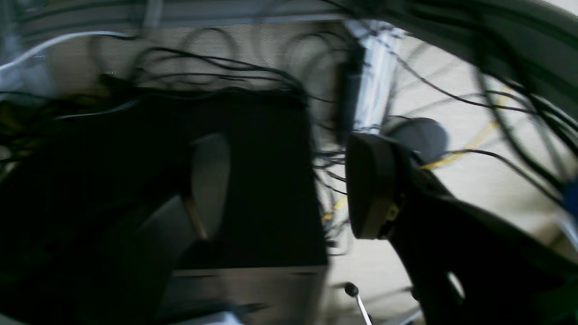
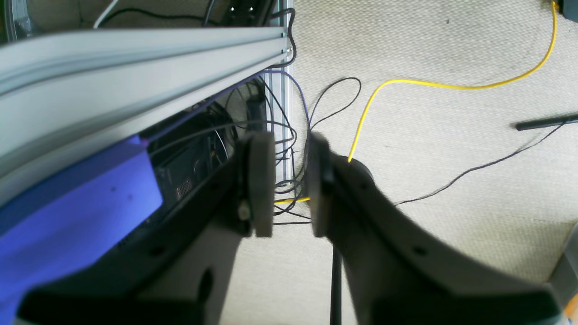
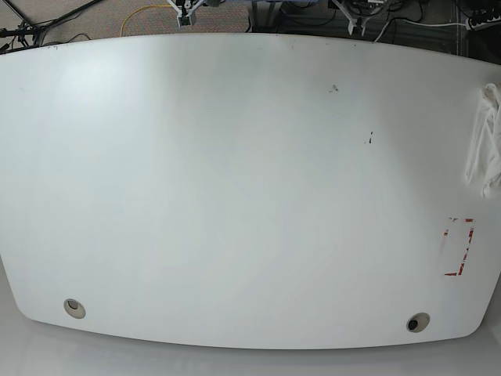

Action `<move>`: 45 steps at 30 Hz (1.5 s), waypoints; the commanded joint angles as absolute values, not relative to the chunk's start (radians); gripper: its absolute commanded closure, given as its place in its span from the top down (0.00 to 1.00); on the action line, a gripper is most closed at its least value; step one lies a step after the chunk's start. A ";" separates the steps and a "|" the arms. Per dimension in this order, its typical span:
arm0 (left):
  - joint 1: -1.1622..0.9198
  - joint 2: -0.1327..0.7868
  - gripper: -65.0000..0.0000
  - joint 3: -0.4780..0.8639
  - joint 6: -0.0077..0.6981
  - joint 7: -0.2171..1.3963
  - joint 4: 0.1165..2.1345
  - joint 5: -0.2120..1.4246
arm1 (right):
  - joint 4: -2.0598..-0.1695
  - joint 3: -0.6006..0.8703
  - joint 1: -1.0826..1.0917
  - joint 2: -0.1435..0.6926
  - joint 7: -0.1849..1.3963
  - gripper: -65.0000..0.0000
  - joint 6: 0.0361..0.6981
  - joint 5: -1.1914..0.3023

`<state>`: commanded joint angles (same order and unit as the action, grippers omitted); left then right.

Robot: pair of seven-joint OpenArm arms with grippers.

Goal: Fold the T-shirt properly

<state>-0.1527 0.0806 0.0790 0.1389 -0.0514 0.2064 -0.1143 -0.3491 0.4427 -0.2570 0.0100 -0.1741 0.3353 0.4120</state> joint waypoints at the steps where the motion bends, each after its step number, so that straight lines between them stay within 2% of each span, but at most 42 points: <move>1: -0.150 0.081 0.58 0.079 0.139 -0.051 0.206 -0.114 | -0.349 0.443 -0.257 0.010 -0.174 0.19 0.335 0.412; 45: -0.128 0.079 0.58 0.079 0.139 -0.054 0.206 -0.113 | -0.348 0.441 -0.257 -0.015 -0.174 0.19 0.335 0.412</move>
